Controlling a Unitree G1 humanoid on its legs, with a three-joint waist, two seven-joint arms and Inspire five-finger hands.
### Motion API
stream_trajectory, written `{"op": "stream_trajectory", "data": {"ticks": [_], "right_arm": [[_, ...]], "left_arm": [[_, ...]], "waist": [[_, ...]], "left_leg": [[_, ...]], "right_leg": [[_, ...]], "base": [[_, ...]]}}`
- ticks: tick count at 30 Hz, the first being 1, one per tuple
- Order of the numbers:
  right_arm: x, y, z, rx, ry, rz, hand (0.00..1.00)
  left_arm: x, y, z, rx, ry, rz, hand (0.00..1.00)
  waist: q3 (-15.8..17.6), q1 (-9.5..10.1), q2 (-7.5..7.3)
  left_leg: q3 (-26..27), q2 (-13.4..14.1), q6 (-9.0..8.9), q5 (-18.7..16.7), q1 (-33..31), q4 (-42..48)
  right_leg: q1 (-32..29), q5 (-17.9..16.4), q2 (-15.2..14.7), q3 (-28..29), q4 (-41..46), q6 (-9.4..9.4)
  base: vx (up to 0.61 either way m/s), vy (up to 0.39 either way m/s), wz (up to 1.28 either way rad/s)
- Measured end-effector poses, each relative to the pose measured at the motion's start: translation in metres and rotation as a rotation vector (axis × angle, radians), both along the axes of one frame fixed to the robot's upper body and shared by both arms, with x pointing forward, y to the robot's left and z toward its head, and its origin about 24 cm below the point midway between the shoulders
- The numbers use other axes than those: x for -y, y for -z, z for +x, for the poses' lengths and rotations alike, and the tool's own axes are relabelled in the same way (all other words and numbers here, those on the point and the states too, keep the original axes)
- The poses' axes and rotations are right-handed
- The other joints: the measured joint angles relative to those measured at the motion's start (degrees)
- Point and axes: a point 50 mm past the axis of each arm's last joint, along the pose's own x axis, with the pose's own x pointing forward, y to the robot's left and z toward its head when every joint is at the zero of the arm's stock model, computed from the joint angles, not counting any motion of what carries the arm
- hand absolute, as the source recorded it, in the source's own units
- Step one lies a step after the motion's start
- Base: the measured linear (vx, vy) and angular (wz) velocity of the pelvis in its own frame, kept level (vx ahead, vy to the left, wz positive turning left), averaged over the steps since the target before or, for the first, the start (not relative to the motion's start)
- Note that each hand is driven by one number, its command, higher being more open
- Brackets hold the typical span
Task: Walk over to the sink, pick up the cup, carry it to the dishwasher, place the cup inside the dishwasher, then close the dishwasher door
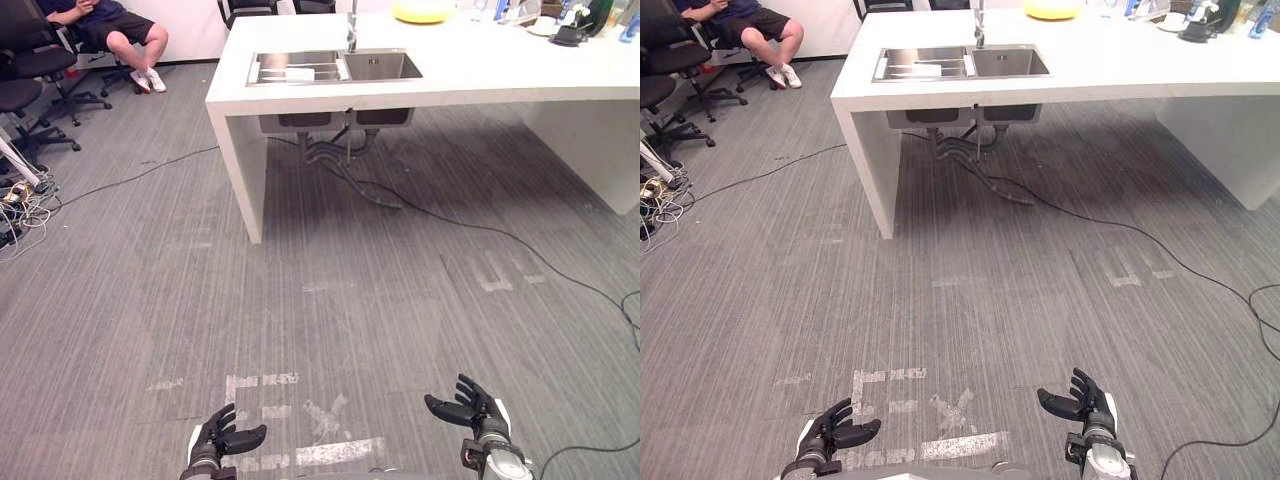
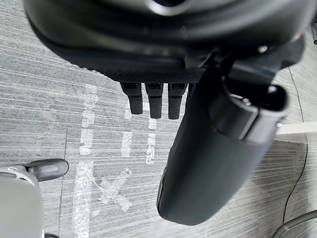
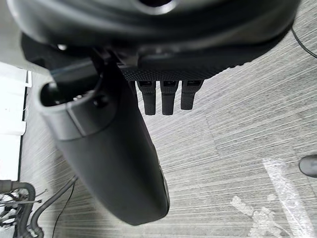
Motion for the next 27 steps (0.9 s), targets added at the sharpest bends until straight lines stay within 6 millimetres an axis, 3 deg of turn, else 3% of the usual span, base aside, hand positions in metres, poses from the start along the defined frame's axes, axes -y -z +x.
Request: {"op": "stream_trajectory", "data": {"ticks": [1, 2, 3, 4, 5, 6, 7, 10, 12, 13, 14, 15, 16, 17, 18, 19, 20, 21, 22, 24, 26, 27], "right_arm": [[0.000, -0.001, 0.002, 0.004, 0.000, -0.002, 0.90], [0.001, -0.001, 0.001, 0.002, 0.000, -0.005, 0.90], [0.002, -0.001, 0.001, 0.001, 0.000, -0.008, 0.90], [0.000, -0.001, 0.004, 0.007, -0.005, -0.006, 0.90], [-0.001, -0.001, 0.006, 0.010, -0.006, -0.002, 0.90], [-0.005, 0.000, 0.005, 0.004, -0.013, 0.008, 0.90], [-0.006, 0.001, 0.005, 0.002, -0.021, 0.011, 0.90], [-0.011, 0.000, 0.011, 0.008, -0.058, 0.014, 0.90], [-0.012, -0.002, 0.017, 0.019, -0.064, 0.014, 0.90], [-0.012, -0.002, 0.017, 0.020, -0.065, 0.014, 0.90], [-0.010, -0.002, 0.016, 0.017, -0.064, 0.010, 0.90], [-0.010, 0.000, 0.011, 0.005, -0.061, 0.010, 0.90], [-0.007, 0.001, 0.006, -0.008, -0.060, 0.004, 0.90], [-0.006, 0.002, 0.005, -0.016, -0.058, 0.001, 0.90], [-0.006, 0.002, 0.006, -0.018, -0.059, 0.002, 0.90], [-0.005, 0.001, 0.007, -0.014, -0.060, 0.000, 0.90], [-0.004, 0.001, 0.008, -0.014, -0.062, -0.003, 0.90], [-0.004, 0.001, 0.007, -0.020, -0.072, -0.005, 0.90], [-0.006, 0.000, 0.010, -0.001, -0.061, 0.007, 0.90], [-0.005, -0.003, 0.013, 0.025, -0.051, 0.002, 0.90], [-0.004, -0.008, 0.022, 0.056, -0.054, -0.009, 0.90], [-0.004, -0.009, 0.025, 0.063, -0.053, -0.011, 0.90]], "left_arm": [[0.002, -0.002, 0.002, 0.016, -0.002, -0.011, 0.90], [0.003, -0.001, 0.003, 0.017, -0.001, -0.015, 0.90], [0.005, -0.001, 0.002, 0.015, 0.003, -0.017, 0.90], [0.005, 0.000, -0.001, 0.007, 0.007, -0.018, 0.90], [0.004, -0.001, 0.000, 0.009, 0.005, -0.015, 0.90], [0.001, -0.002, 0.000, 0.011, -0.008, -0.010, 0.90], [-0.001, -0.002, 0.001, 0.013, -0.013, 0.000, 0.90], [-0.008, -0.008, 0.014, 0.048, -0.023, 0.031, 0.90], [-0.011, -0.013, 0.030, 0.090, -0.026, 0.035, 0.90], [-0.011, -0.013, 0.030, 0.093, -0.025, 0.038, 0.90], [-0.011, -0.013, 0.030, 0.091, -0.025, 0.039, 0.90], [-0.012, -0.012, 0.027, 0.083, -0.027, 0.041, 0.90], [-0.011, -0.010, 0.023, 0.073, -0.031, 0.036, 0.90], [-0.008, -0.010, 0.024, 0.073, -0.026, 0.028, 0.90], [-0.005, -0.009, 0.026, 0.077, -0.024, 0.022, 0.90], [-0.002, -0.008, 0.024, 0.073, -0.026, 0.013, 0.90], [0.000, -0.008, 0.024, 0.075, -0.027, 0.007, 0.90], [0.002, -0.007, 0.022, 0.071, -0.032, 0.000, 0.90], [0.003, -0.007, 0.020, 0.068, -0.032, -0.003, 0.90], [0.006, -0.010, 0.028, 0.096, -0.027, -0.011, 0.90], [0.008, -0.018, 0.039, 0.154, -0.020, -0.015, 0.90], [0.009, -0.024, 0.045, 0.193, -0.015, -0.014, 0.90]], "waist": [[0.73, -0.01, -0.40], [0.89, -0.01, -0.44], [1.06, 0.08, -0.39], [1.28, 0.13, -0.11], [1.64, -0.03, 0.02], [2.55, -0.14, -0.04], [2.57, -0.11, 0.27], [3.73, -1.33, 1.04], [5.74, -2.71, 1.52], [5.79, -2.94, 1.36], [5.79, -3.25, 0.68], [5.36, -3.29, -0.22], [4.93, -3.37, -0.48], [4.83, -3.42, 0.35], [4.92, -3.16, 1.25], [5.54, -3.36, 3.10], [5.96, -2.99, 3.80], [6.12, -2.22, 4.26], [6.72, -1.87, 3.10], [6.87, -1.43, 2.00], [7.06, -0.46, 1.16], [7.45, 0.57, 0.50]], "left_leg": [[2.00, -0.02, 0.50, -2.46, -0.69, 3.07], [2.42, -0.13, 0.74, -3.28, -0.57, 3.87], [2.88, -0.30, 1.01, -3.94, -0.34, 4.25], [3.47, -0.56, 1.64, -5.13, 0.94, 4.45], [3.36, -0.70, 2.04, -5.45, 1.95, 4.46], [3.28, -0.66, 2.70, -6.25, 3.44, 4.73], [3.29, -0.44, 2.66, -6.81, 3.91, 4.89], [1.53, 1.48, 1.38, -7.95, 5.17, 5.27], [-1.57, 3.70, -0.12, -8.19, 6.85, 3.82], [-2.15, 3.61, -0.71, -8.29, 7.40, 3.19], [-3.18, 3.42, -2.46, -9.21, 9.76, 1.87], [-3.81, 3.01, -3.71, -10.01, 11.71, 1.19], [-5.01, 3.84, -5.79, -11.73, 13.01, 2.86], [-4.99, 5.10, -7.47, -12.73, 10.76, 8.98], [-4.26, 7.46, -7.93, -12.78, 6.34, 19.44], [-3.61, 12.36, -9.88, -9.45, -1.08, 37.18], [-2.92, 15.13, -9.65, -7.46, -4.34, 45.92], [-1.04, 19.02, -9.17, -7.65, -8.41, 58.06], [0.75, 19.98, -8.29, -8.10, -11.38, 63.55], [3.31, 19.57, -6.97, -8.78, -15.90, 62.98], [5.84, 16.92, -5.39, -9.79, -21.80, 52.54], [5.78, 13.36, -5.12, -9.58, -23.10, 41.31]], "right_leg": [[-2.57, -3.71, -1.73, -0.44, 6.44, 1.67], [-3.39, -4.83, -2.51, -0.98, 9.51, 2.87], [-4.77, -5.17, -3.27, -1.32, 13.14, 3.41], [-9.42, -5.27, -5.24, -2.76, 24.53, 4.10], [-11.74, -4.70, -6.36, -3.74, 30.09, 4.70], [-14.69, -6.34, -7.52, -5.49, 35.31, 3.77], [-15.82, -7.18, -7.72, -6.26, 35.26, 3.04], [-20.92, -6.68, -6.37, -10.87, 26.60, 1.39], [-22.80, 0.34, -2.72, -11.80, 11.08, 0.90], [-22.95, 2.41, -2.47, -11.41, 7.30, 1.03], [-23.27, 5.57, -2.26, -9.94, 4.84, 0.04], [-23.20, 6.17, -2.48, -8.43, 5.46, -1.12], [-23.64, 8.31, -2.57, -8.13, 9.67, -6.53], [-23.87, 7.57, -2.35, -9.56, 12.40, -7.60], [-22.36, 6.41, -1.96, -10.78, 11.94, -8.99], [-18.17, 5.47, 0.37, -12.52, 9.05, -10.12], [-15.45, 5.18, 1.94, -13.01, 7.54, -10.74], [-10.61, 4.74, 4.19, -13.22, 5.08, -12.44], [-5.93, 3.28, 4.65, -13.19, 3.15, -13.34], [-1.80, 2.26, 4.72, -13.14, 0.23, -12.97], [1.57, 1.64, 4.90, -12.66, -2.34, -12.99], [3.16, 1.04, 4.51, -11.98, -3.28, -13.14]], "base": [[0.04, 0.034, -0.02], [0.05, 0.038, -0.04], [0.08, 0.076, -0.20], [0.11, 0.085, -0.20], [0.16, 0.100, -0.14], [0.16, 0.056, -0.04], [0.22, 0.064, -0.01], [0.31, 0.013, 0.33], [0.42, -0.076, 0.70], [0.46, -0.136, 0.66], [0.50, -0.187, 0.55], [0.64, -0.278, 0.71], [0.55, -0.267, 0.66], [0.53, -0.335, 0.55], [0.51, -0.347, 0.49], [0.52, -0.357, 0.35], [0.55, -0.320, 0.20], [0.67, -0.318, 0.00], [0.66, -0.295, 0.02], [0.48, -0.202, 0.08], [0.48, -0.144, -0.12], [0.44, -0.038, -0.28]]}}
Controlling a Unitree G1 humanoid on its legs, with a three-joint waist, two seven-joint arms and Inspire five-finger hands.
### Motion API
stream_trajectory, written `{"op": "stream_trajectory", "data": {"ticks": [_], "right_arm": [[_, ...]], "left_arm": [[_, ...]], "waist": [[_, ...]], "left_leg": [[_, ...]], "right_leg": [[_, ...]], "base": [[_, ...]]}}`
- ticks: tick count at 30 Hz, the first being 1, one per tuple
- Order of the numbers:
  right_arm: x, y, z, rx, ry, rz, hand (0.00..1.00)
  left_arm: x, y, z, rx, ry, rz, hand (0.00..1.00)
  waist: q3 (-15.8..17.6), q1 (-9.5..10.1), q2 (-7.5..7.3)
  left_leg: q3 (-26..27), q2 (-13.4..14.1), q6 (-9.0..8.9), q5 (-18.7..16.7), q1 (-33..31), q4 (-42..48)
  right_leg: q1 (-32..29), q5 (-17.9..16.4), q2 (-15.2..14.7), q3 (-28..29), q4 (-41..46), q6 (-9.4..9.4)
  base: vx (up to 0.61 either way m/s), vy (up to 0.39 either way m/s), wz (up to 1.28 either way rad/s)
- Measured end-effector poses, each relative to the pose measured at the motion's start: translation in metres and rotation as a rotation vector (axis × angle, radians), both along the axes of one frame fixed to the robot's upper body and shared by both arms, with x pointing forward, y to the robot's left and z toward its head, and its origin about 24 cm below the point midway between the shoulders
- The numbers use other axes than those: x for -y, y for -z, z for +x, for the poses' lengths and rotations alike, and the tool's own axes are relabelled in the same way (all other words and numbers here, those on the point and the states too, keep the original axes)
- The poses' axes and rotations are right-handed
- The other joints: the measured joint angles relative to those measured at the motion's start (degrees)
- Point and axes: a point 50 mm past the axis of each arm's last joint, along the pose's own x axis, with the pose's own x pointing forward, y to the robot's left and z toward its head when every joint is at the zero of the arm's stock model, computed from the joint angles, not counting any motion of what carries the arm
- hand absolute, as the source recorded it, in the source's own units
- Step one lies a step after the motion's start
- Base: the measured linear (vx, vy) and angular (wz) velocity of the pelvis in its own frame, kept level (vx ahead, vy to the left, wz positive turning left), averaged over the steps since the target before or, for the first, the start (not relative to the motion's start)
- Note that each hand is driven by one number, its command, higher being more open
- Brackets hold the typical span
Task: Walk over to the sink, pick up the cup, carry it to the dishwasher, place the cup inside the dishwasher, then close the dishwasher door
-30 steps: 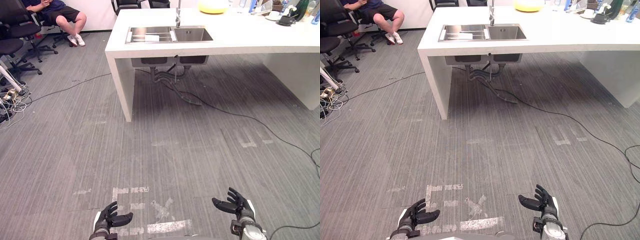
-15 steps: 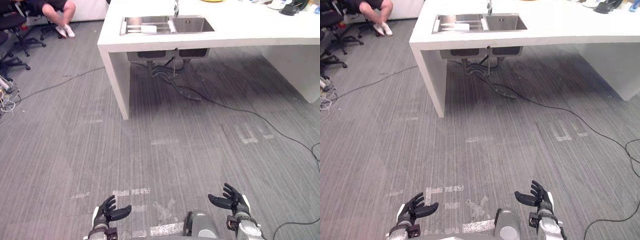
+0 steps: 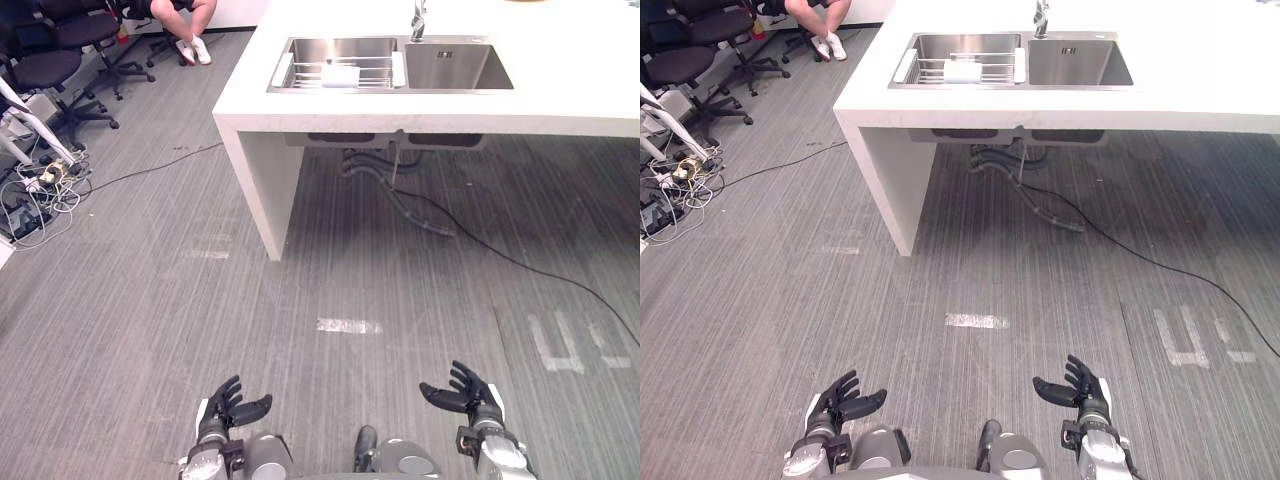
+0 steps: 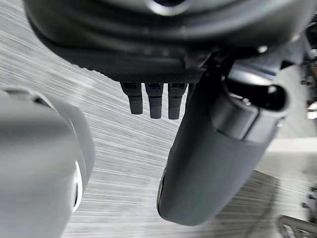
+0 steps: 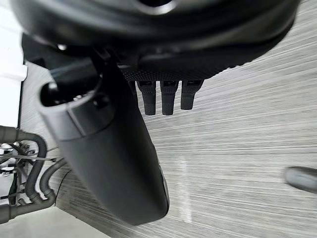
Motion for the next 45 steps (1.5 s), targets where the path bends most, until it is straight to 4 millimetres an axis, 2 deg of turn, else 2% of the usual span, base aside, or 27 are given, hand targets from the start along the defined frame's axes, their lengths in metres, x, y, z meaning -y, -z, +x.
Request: {"op": "stream_trajectory", "data": {"ticks": [2, 3, 4, 6, 7, 8, 9, 10, 11, 12, 14, 17, 19, 21, 23, 24, 25, 28, 29, 30, 32, 35, 36, 37, 39, 42, 45], "right_arm": [[0.001, 0.000, 0.001, 0.004, 0.011, -0.001, 0.90], [0.003, 0.001, -0.002, -0.006, 0.023, -0.003, 0.90], [0.003, 0.002, -0.003, -0.011, 0.029, -0.005, 0.90], [-0.003, 0.006, -0.008, -0.029, 0.037, 0.010, 0.90], [-0.004, 0.007, -0.010, -0.033, 0.040, 0.011, 0.90], [-0.004, 0.009, -0.014, -0.047, 0.045, 0.012, 0.90], [-0.005, 0.012, -0.015, -0.062, 0.045, 0.016, 0.90], [-0.007, 0.013, -0.015, -0.069, 0.040, 0.023, 0.90], [-0.013, 0.017, -0.021, -0.091, 0.032, 0.038, 0.90], [-0.016, 0.021, -0.030, -0.117, 0.030, 0.051, 0.90], [-0.021, 0.025, -0.040, -0.151, -0.008, 0.048, 0.90], [-0.027, 0.026, -0.040, -0.146, -0.025, 0.067, 0.90], [-0.026, 0.022, -0.031, -0.110, -0.040, 0.060, 0.90], [-0.026, 0.021, -0.031, -0.103, -0.046, 0.065, 0.90], [-0.026, 0.022, -0.035, -0.112, -0.051, 0.070, 0.90], [-0.021, 0.022, -0.038, -0.119, -0.054, 0.063, 0.90], [-0.016, 0.020, -0.039, -0.118, -0.053, 0.056, 0.90], [-0.007, 0.018, -0.041, -0.121, -0.058, 0.044, 0.90], [-0.003, 0.018, -0.044, -0.128, -0.058, 0.043, 0.90], [0.000, 0.018, -0.048, -0.137, -0.059, 0.041, 0.90], [0.002, 0.019, -0.052, -0.140, -0.049, 0.043, 0.90], [0.007, 0.018, -0.055, -0.145, -0.039, 0.033, 0.90], [0.011, 0.017, -0.057, -0.151, -0.039, 0.025, 0.90], [0.012, 0.018, -0.060, -0.160, -0.041, 0.021, 0.90], [0.010, 0.021, -0.065, -0.181, -0.039, 0.030, 0.90], [-0.004, 0.027, -0.073, -0.208, -0.060, 0.067, 0.90], [-0.010, 0.028, -0.072, -0.210, -0.083, 0.079, 0.90]], "left_arm": [[0.004, -0.012, 0.011, 0.072, 0.007, -0.005, 0.90], [0.006, -0.020, 0.017, 0.123, 0.008, -0.009, 0.90], [0.007, -0.024, 0.021, 0.145, 0.009, -0.011, 0.90], [0.008, -0.038, 0.029, 0.213, -0.004, -0.001, 0.90], [0.009, -0.044, 0.033, 0.244, -0.002, -0.002, 0.90], [0.014, -0.058, 0.042, 0.321, 0.003, -0.014, 0.90], [0.018, -0.070, 0.049, 0.381, 0.012, -0.023, 0.90], [0.018, -0.076, 0.052, 0.405, 0.016, -0.020, 0.90], [0.016, -0.086, 0.056, 0.449, 0.016, -0.005, 0.90], [0.015, -0.096, 0.060, 0.493, 0.006, 0.007, 0.90], [0.013, -0.117, 0.064, 0.581, -0.022, 0.043, 0.90], [0.008, -0.158, 0.071, 0.773, -0.049, 0.109, 0.90], [0.007, -0.181, 0.077, 0.876, -0.060, 0.148, 0.90], [0.006, -0.194, 0.084, 0.934, -0.046, 0.190, 0.90], [0.003, -0.205, 0.089, 0.968, 0.001, 0.284, 0.90], [0.001, -0.207, 0.090, 0.967, 0.035, 0.360, 0.90], [0.001, -0.207, 0.092, 0.957, 0.083, 0.428, 0.90], [0.004, -0.213, 0.100, 0.961, 0.215, 0.542, 0.90], [0.006, -0.217, 0.104, 0.968, 0.275, 0.592, 0.90], [0.007, -0.221, 0.107, 0.975, 0.319, 0.638, 0.90], [0.006, -0.227, 0.110, 0.983, 0.367, 0.700, 0.90], [0.006, -0.243, 0.113, 1.021, 0.440, 0.809, 0.90], [0.007, -0.247, 0.115, 1.031, 0.468, 0.834, 0.90], [0.010, -0.250, 0.116, 1.043, 0.500, 0.844, 0.90], [0.014, -0.252, 0.117, 1.056, 0.552, 0.876, 0.90], [0.015, -0.245, 0.117, 1.002, 0.682, 0.920, 0.90], [0.021, -0.236, 0.116, 0.945, 0.828, 0.930, 0.90]], "waist": [[0.18, 1.15, -0.19], [0.20, 1.94, 0.67], [0.35, 2.28, 1.10], [-0.42, 2.60, 0.61], [-0.90, 2.45, 0.08], [-1.12, 2.71, -0.81], [-1.10, 2.56, -0.85], [-0.96, 2.49, -1.26], [-0.64, 2.05, -2.40], [-0.58, 1.25, -2.66], [-1.17, 0.47, -1.84], [-1.23, -0.72, -1.76], [-0.73, -1.42, -0.79], [-0.44, -2.23, -0.20], [-1.21, -2.29, -1.62], [-1.47, -2.83, -1.04], [-2.08, -3.26, 0.33], [-2.48, -3.37, 1.90], [-2.14, -3.69, 2.51], [-2.07, -3.41, 2.85], [-2.05, -3.37, 2.68], [-2.44, -2.98, 3.17], [-2.35, -2.64, 3.00], [-2.70, -2.44, 3.59], [-2.77, -2.11, 4.48], [-3.68, -2.14, 1.99], [-3.75, -2.21, 1.91]], "left_leg": [[-2.25, -5.76, -0.23, 5.36, 0.15, -22.88], [-4.29, -7.07, -0.88, 9.02, -0.10, -32.52], [-4.90, -7.07, -0.94, 10.16, -0.37, -34.27], [-6.09, -8.23, 4.10, 18.87, 0.68, -32.18], [-6.25, -8.89, 5.10, 19.31, 0.42, -30.75], [-5.27, -9.58, 7.40, 16.84, -0.38, -27.19], [-4.17, -10.22, 7.93, 14.09, 0.80, -26.18], [-3.62, -10.97, 8.16, 13.13, 2.51, -26.70], [-2.94, -13.11, 8.35, 11.55, 7.38, -28.30], [-3.17, -14.43, 9.03, 9.33, 12.33, -29.65], [-3.87, -14.64, 9.16, 7.72, 17.90, -32.19], [-4.55, -14.58, 8.35, 7.03, 22.96, -35.73], [-5.03, -12.73, 7.19, 6.19, 26.45, -36.58], [-6.43, -10.60, 5.20, 4.31, 29.38, -36.95], [-7.12, -10.45, 2.31, 2.20, 32.33, -37.30], [-7.74, -9.35, 0.55, -0.14, 34.45, -36.43], [-8.63, -7.48, -0.42, -0.85, 34.58, -34.03], [-10.35, -4.20, -2.19, 0.50, 31.50, -21.21], [-11.04, -1.83, -4.28, 4.00, 27.38, -9.58], [-10.30, 0.72, -4.25, 3.79, 23.26, 0.58], [-8.83, 1.97, -2.79, 0.65, 18.85, 6.09], [-7.24, 0.56, -0.51, -1.83, 13.02, -5.16], [-7.45, -1.08, -0.05, -1.16, 12.30, -11.94], [-8.93, -3.36, 0.51, 3.54, 12.11, -21.99], [-10.33, -4.30, 0.73, 14.08, 12.67, -29.31], [-9.38, -7.32, 1.60, 16.72, 17.40, -37.38], [-7.77, -8.78, 2.10, 19.22, 21.54, -44.06]], "right_leg": [[2.28, -1.19, -0.40, 0.99, -1.22, 1.36], [3.91, -2.07, 0.46, 1.93, -2.06, 2.90], [5.07, -2.70, 0.98, 2.49, -2.42, 3.98], [9.20, -5.84, -0.22, 4.67, -2.30, 9.02], [9.02, -6.85, -1.13, 4.87, -1.24, 9.78], [6.34, -9.87, -3.63, 6.10, 5.52, 12.28], [1.04, -11.09, -6.36, 7.32, 18.54, 14.09], [-1.90, -10.63, -7.95, 7.70, 26.63, 14.84], [-6.71, -7.72, -12.65, 7.07, 42.39, 17.12], [-9.41, -7.64, -15.65, 5.99, 52.30, 16.02], [-13.27, -9.15, -16.25, 3.55, 55.61, 13.44], [-20.23, -10.61, -16.12, -0.81, 47.84, 11.20], [-23.25, -9.45, -13.13, -2.17, 31.83, 11.16], [-23.45, -3.37, -9.92, -0.64, 17.26, 11.90], [-23.53, 3.37, -9.16, 2.31, 6.89, 11.54], [-22.98, 10.30, -8.41, 3.86, 9.60, 8.19], [-23.62, 10.06, -7.78, 3.98, 14.43, 7.35], [-22.10, 2.80, -7.43, 2.29, 21.50, 6.47], [-18.41, 1.05, -6.88, 0.89, 20.55, 5.69], [-14.23, 0.98, -5.65, 0.35, 17.16, 5.62], [-8.14, 1.07, -4.80, -0.09, 12.17, 5.69], [-3.74, 1.37, -4.74, 0.11, 7.51, 6.16], [-3.09, 1.49, -4.98, 0.30, 6.85, 6.39], [-2.62, 1.35, -5.14, 0.47, 6.71, 7.39], [-1.41, 0.24, -4.00, 1.32, 6.77, 9.53], [-0.70, -0.16, -6.33, 3.48, 5.60, 10.75], [0.15, 0.02, -6.97, 4.76, 4.67, 11.03]], "base": [[0.45, 0.020, -0.32], [0.37, 0.078, -0.33], [0.49, 0.142, -0.53], [0.52, 0.195, -0.38], [0.66, 0.257, -0.28], [0.64, 0.263, -0.31], [0.62, 0.280, -0.36], [0.39, 0.196, -0.26], [0.50, 0.206, -0.10], [0.49, 0.178, -0.03], [0.53, 0.132, 0.10], [0.44, 0.027, 0.12], [0.55, -0.085, 0.14], [0.58, -0.169, 0.39], [0.58, -0.235, 0.42], [0.63, -0.289, 0.40], [0.62, -0.304, 0.37], [0.51, -0.314, 0.30], [0.49, -0.308, 0.32], [0.54, -0.308, 0.22], [0.45, -0.193, 0.01], [0.33, -0.035, -0.06], [0.25, 0.081, -0.08], [0.24, 0.102, -0.08], [0.20, 0.110, -0.13], [0.13, 0.083, -0.08], [0.08, 0.052, -0.20]]}}
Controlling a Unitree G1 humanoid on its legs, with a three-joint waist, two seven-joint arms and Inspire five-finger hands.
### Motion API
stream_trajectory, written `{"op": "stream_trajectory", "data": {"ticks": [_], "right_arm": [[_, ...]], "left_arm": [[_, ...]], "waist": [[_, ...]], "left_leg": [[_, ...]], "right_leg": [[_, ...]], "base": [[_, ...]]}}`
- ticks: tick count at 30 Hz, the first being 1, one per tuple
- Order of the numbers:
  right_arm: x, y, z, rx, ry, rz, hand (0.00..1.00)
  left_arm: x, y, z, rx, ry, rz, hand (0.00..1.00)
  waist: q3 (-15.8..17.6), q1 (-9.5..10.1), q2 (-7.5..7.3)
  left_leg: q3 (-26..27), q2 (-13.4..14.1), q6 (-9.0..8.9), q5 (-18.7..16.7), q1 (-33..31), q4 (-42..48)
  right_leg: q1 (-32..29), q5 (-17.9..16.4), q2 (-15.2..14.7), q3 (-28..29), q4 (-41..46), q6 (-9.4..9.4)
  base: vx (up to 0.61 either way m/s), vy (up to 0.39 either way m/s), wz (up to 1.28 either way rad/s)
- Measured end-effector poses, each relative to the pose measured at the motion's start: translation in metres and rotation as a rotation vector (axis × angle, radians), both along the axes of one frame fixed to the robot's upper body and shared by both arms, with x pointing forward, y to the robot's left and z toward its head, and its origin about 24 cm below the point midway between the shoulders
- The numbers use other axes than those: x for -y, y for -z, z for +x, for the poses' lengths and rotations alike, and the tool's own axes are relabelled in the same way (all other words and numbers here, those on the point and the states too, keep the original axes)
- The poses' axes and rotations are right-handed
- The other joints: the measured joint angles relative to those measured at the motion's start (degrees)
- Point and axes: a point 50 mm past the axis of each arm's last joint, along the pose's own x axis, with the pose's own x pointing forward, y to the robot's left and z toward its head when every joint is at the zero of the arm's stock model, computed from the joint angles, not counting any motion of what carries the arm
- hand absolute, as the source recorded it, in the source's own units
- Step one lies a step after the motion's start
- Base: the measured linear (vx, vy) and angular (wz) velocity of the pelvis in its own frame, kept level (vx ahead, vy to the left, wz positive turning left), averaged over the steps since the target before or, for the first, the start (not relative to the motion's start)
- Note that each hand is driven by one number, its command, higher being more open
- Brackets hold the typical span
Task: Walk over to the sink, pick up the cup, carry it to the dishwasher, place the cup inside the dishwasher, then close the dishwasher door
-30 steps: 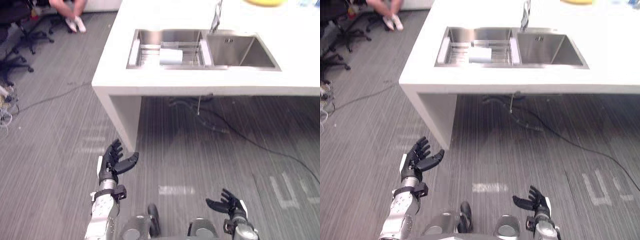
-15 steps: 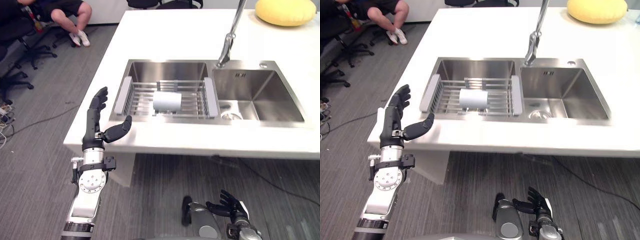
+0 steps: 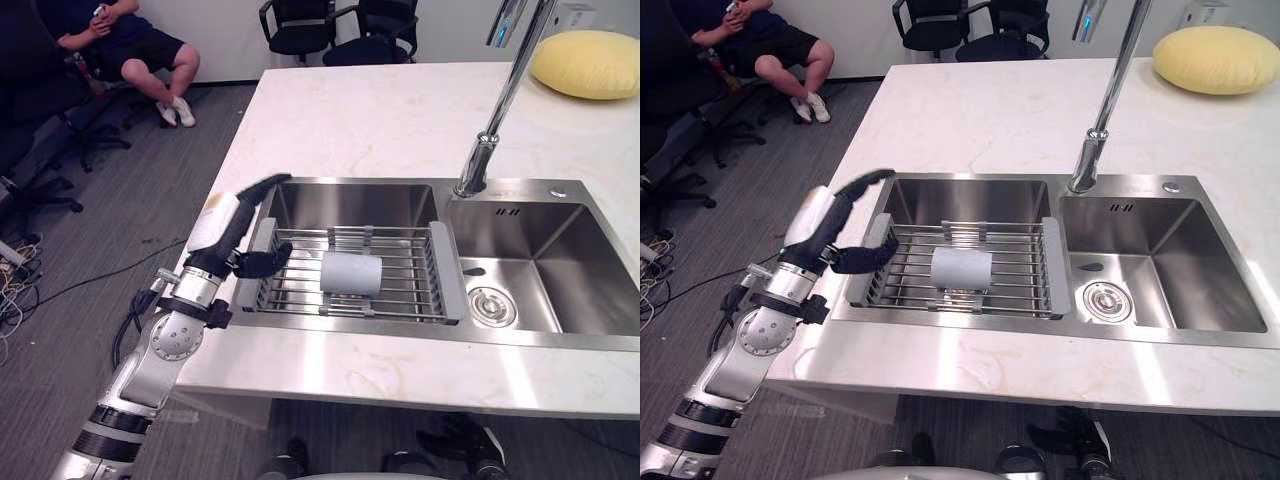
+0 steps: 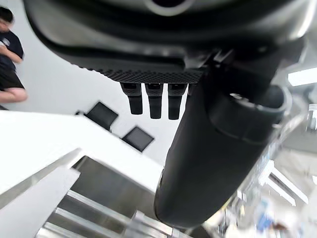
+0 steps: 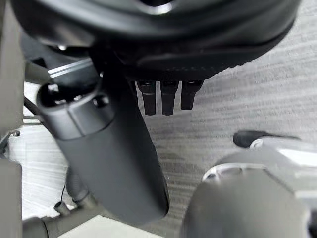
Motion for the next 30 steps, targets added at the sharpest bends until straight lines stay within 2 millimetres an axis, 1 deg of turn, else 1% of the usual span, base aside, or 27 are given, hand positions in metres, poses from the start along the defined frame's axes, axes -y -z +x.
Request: {"op": "stream_trajectory", "data": {"ticks": [1, 4, 7, 10, 13, 16, 22, 26, 30], "right_arm": [[-0.003, 0.001, 0.002, 0.001, -0.012, 0.008, 0.90], [-0.007, 0.002, 0.004, 0.000, -0.025, 0.016, 0.90], [-0.011, 0.006, -0.002, -0.033, -0.053, 0.017, 0.90], [-0.012, 0.006, -0.002, -0.038, -0.055, 0.019, 0.90], [-0.013, 0.009, -0.002, -0.058, -0.062, 0.020, 0.90], [-0.014, 0.010, -0.001, -0.069, -0.079, 0.016, 0.90], [-0.016, 0.010, 0.000, -0.076, -0.081, 0.021, 0.90], [-0.021, 0.012, -0.001, -0.083, -0.078, 0.037, 0.90], [-0.022, 0.013, -0.001, -0.085, -0.077, 0.040, 0.90]], "left_arm": [[0.004, 0.004, -0.001, -0.025, 0.029, 0.032, 0.90], [0.011, 0.011, -0.003, -0.072, 0.081, 0.069, 0.90], [0.019, 0.018, -0.006, -0.116, 0.129, 0.089, 0.90], [0.030, 0.025, -0.009, -0.151, 0.176, 0.089, 0.90], [0.051, 0.034, -0.013, -0.182, 0.227, 0.029, 0.90], [0.065, 0.038, -0.016, -0.188, 0.257, 0.006, 0.90], [0.076, 0.037, -0.013, -0.171, 0.251, 0.044, 0.90], [0.085, 0.040, -0.004, -0.150, 0.220, 0.090, 0.90], [0.087, 0.046, 0.007, -0.152, 0.157, 0.132, 0.90]], "waist": [[-0.06, -0.01, -0.07], [-0.26, -0.24, -0.28], [-0.69, -0.39, -0.88], [-1.03, -0.85, -1.23], [-1.85, -1.14, -1.40], [-2.39, -1.48, -1.44], [-2.61, -1.48, -1.72], [-2.80, -1.51, -2.07], [-2.78, -1.80, -2.17]], "left_leg": [[0.55, -0.09, -0.01, 0.31, 0.84, -1.19], [0.87, -0.44, -0.07, 0.82, 1.61, -2.66], [0.95, -0.28, -0.26, 1.13, 2.40, -3.66], [0.94, -0.26, -0.27, 1.13, 2.46, -3.68], [0.96, -0.36, -0.25, 1.12, 2.41, -3.76], [1.03, -0.43, -0.25, 1.11, 2.40, -3.99], [1.08, -0.47, -0.25, 1.11, 2.26, -4.01], [1.07, -0.58, -0.24, 1.11, 1.87, -4.02], [1.04, -0.70, -0.17, 1.05, 1.69, -4.03]], "right_leg": [[0.14, 0.27, 0.06, 0.46, -0.43, 0.42], [0.27, 0.39, 0.22, 0.78, -0.78, 0.57], [0.64, 0.55, 0.57, 0.85, -1.44, 0.75], [0.78, 0.58, 0.62, 0.84, -1.66, 0.71], [1.02, 1.00, 0.62, 0.88, -2.71, 0.63], [1.21, 1.34, 0.63, 1.02, -3.39, 0.54], [1.25, 1.88, 0.67, 1.18, -4.09, 0.70], [1.38, 2.47, 0.71, 1.13, -5.26, 0.68], [1.35, 2.66, 0.64, 1.16, -5.69, 0.78]], "base": [[0.05, 0.032, -0.21], [0.03, 0.013, -0.09], [0.00, 0.000, 0.00], [0.00, 0.000, 0.00], [0.00, 0.000, 0.00], [-0.01, 0.004, -0.01], [0.00, 0.002, -0.01], [0.00, 0.000, 0.00], [0.00, 0.000, 0.00]]}}
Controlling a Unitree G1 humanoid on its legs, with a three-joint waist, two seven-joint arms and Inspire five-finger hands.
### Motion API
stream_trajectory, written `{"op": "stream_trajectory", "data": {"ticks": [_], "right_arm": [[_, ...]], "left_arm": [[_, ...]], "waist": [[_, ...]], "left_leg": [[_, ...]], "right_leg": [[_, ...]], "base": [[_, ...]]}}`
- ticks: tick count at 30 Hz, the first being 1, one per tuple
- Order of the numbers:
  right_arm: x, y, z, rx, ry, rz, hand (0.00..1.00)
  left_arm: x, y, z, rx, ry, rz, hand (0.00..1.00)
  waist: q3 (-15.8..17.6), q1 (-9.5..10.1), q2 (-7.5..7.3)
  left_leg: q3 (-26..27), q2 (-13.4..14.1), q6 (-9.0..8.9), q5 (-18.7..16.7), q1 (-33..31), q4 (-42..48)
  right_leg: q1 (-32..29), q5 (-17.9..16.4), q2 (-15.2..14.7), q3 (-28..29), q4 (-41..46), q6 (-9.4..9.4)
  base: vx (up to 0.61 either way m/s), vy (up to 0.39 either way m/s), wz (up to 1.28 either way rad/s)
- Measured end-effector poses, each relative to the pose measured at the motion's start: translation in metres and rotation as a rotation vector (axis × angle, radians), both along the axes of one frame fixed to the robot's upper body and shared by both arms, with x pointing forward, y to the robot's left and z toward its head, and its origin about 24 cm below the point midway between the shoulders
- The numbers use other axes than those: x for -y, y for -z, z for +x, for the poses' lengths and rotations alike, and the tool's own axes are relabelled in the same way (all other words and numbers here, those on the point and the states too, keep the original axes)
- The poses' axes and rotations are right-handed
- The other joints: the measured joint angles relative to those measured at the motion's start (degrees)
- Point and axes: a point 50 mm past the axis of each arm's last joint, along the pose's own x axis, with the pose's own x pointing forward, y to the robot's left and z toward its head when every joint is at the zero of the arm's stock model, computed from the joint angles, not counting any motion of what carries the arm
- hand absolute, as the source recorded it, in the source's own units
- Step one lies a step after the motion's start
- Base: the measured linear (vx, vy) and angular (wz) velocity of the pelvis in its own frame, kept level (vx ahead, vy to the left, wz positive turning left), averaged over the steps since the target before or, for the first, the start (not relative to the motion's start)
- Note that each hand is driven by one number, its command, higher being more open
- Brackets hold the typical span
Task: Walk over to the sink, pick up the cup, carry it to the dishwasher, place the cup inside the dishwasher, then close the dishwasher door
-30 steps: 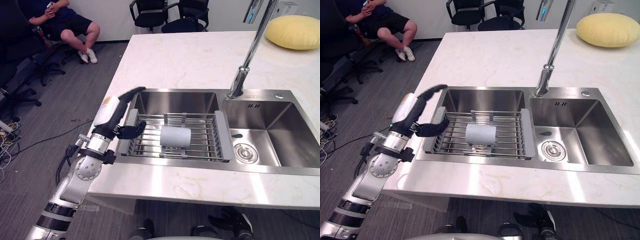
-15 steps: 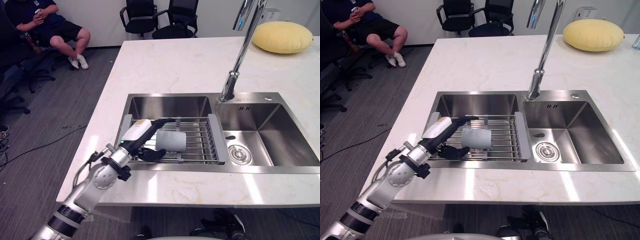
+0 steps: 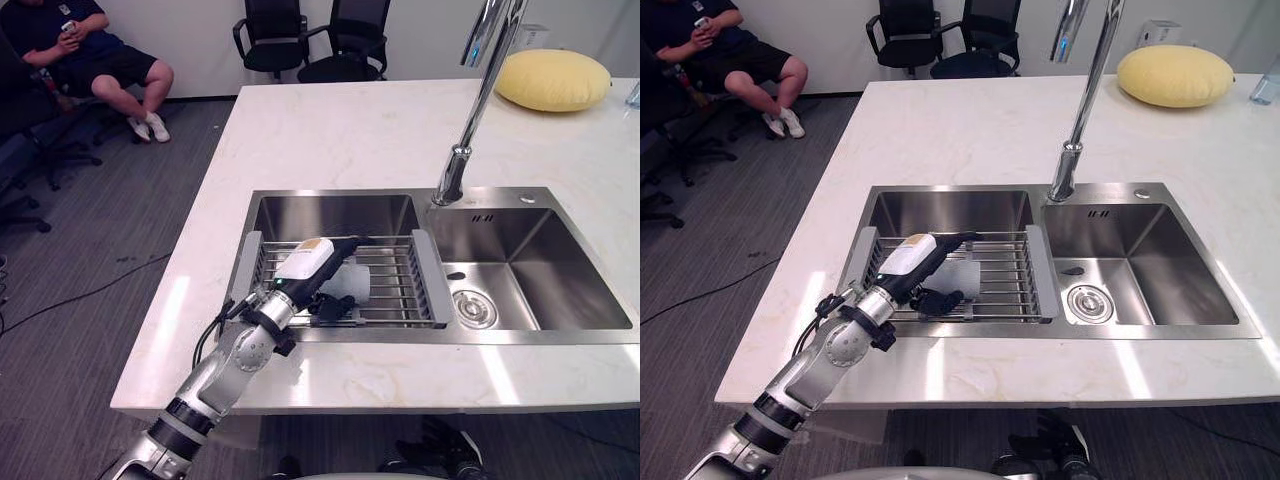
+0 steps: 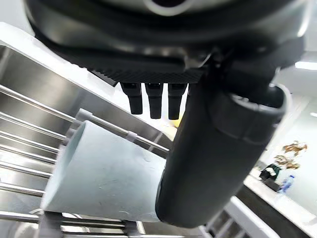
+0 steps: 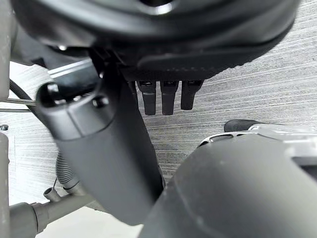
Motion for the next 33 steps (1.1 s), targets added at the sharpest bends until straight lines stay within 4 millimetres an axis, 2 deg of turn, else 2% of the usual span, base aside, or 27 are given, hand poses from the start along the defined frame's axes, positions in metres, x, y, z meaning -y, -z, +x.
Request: {"op": "stream_trajectory", "data": {"ticks": [9, 14, 19, 20, 27, 33], "right_arm": [[-0.001, 0.000, 0.001, 0.002, 0.005, 0.003, 0.90], [-0.002, 0.000, 0.002, 0.007, 0.008, 0.006, 0.90], [-0.002, -0.001, 0.003, 0.010, 0.007, 0.006, 0.90], [-0.002, -0.001, 0.004, 0.011, 0.006, 0.007, 0.90], [-0.003, -0.001, 0.006, 0.013, -0.002, 0.007, 0.90], [-0.004, -0.001, 0.009, 0.019, -0.011, 0.011, 0.90]], "left_arm": [[-0.003, 0.003, 0.015, 0.029, -0.041, 0.114, 0.90], [-0.008, 0.015, 0.016, -0.012, -0.017, 0.229, 0.90], [-0.013, 0.013, 0.017, 0.007, -0.004, 0.274, 0.90], [-0.015, 0.012, 0.018, 0.011, -0.006, 0.282, 0.30], [-0.016, 0.003, 0.029, 0.021, -0.004, 0.317, 0.30], [-0.019, 0.000, 0.030, 0.014, -0.005, 0.312, 0.30]], "waist": [[0.02, -0.99, -0.03], [0.05, -1.52, -0.08], [0.05, -1.81, -0.08], [0.05, -2.00, -0.07], [0.04, -2.51, -0.06], [0.03, -3.15, -0.03]], "left_leg": [[0.68, 0.21, -0.05, -0.08, -0.79, 0.00], [1.21, 0.45, -0.11, -0.18, -0.95, 0.00], [1.21, 0.55, -0.24, -0.27, -1.18, -0.01], [1.22, 0.58, -0.27, -0.30, -1.25, -0.01], [1.25, 0.67, -0.38, -0.38, -1.28, -0.02], [1.50, 0.67, -0.38, -0.40, -1.28, -0.02]], "right_leg": [[-0.25, 1.21, 0.41, 0.58, -1.68, -0.03], [-0.60, 1.32, 0.63, 0.95, -1.85, -0.01], [-0.69, 1.34, 0.76, 0.92, -2.24, 0.00], [-0.68, 1.40, 0.81, 0.92, -2.40, 0.00], [-0.60, 1.48, 0.91, 0.89, -2.64, 0.08], [-0.58, 1.78, 0.92, 0.97, -2.89, 0.22]], "base": [[0.00, 0.000, -0.03], [0.00, -0.003, -0.05], [0.00, 0.000, 0.00], [0.00, 0.000, 0.00], [0.00, 0.000, 0.00], [0.00, 0.000, -0.01]]}}
